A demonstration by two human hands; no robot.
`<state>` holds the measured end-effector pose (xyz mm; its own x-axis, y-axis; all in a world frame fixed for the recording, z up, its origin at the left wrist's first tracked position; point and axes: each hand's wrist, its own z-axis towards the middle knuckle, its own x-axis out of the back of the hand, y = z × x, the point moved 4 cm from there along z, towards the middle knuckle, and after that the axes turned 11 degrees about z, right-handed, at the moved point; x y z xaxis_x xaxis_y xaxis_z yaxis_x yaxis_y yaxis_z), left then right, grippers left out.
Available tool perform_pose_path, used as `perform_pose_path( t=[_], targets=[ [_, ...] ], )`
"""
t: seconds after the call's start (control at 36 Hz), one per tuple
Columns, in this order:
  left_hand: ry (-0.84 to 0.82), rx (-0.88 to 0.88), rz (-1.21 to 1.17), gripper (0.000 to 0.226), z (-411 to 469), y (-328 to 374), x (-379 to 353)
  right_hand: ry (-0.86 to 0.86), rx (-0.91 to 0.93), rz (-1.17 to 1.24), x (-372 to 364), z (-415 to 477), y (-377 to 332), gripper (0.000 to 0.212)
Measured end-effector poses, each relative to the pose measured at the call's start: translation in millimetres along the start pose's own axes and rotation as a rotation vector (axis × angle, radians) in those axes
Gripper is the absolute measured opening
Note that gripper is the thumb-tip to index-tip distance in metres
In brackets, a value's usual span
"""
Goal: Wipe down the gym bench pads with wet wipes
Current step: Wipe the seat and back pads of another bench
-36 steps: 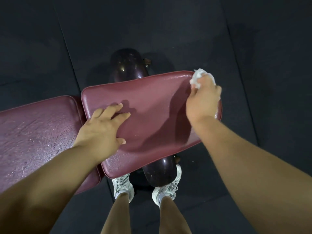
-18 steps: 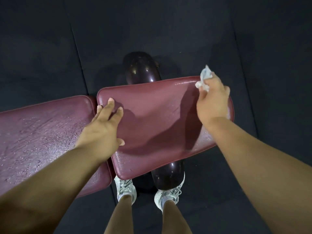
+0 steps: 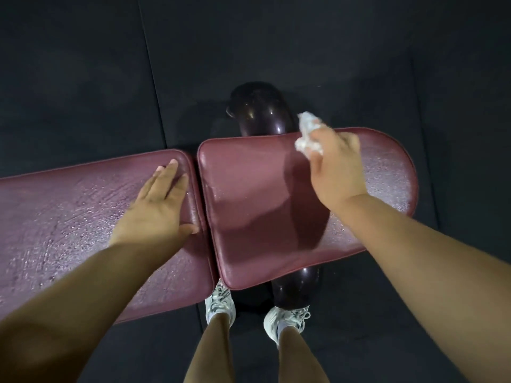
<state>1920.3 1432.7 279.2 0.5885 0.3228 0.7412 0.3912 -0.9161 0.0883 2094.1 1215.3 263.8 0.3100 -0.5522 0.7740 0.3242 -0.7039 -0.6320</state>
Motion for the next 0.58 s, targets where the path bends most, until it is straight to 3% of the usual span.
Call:
perform_pose_path(
  t=[0.08, 0.17, 0.39, 0.47, 0.53, 0.58],
  targets=[
    [0.019, 0.004, -0.043, 0.091, 1.2, -0.8, 0.7, 0.193, -0.242, 0.056, -14.4, -0.5, -2.6, 0.032],
    [0.027, 0.007, -0.078, 0.092, 3.3, -3.5, 3.6, 0.315, -0.242, 0.179, -44.6, -6.4, -31.9, 0.029],
    [-0.014, -0.051, -0.097, 0.096, 5.5, -13.3, 5.4, -0.192, 0.291, 0.224, -83.6, -22.8, -82.2, 0.021],
    [-0.027, -0.064, -0.125, 0.097, 5.1, -15.7, 5.1, -0.213, 0.478, 0.077, -64.8, -8.8, -71.2, 0.025],
    [-0.027, -0.068, -0.136, 0.097, 5.0, -16.6, 4.4, -0.117, 0.389, 0.001, -52.2, 6.7, -56.6, 0.018],
    [-0.025, -0.070, -0.143, 0.097, 5.3, -17.0, 3.7, -0.017, 0.130, -0.016, -47.5, 15.6, -40.5, 0.025]
  ],
)
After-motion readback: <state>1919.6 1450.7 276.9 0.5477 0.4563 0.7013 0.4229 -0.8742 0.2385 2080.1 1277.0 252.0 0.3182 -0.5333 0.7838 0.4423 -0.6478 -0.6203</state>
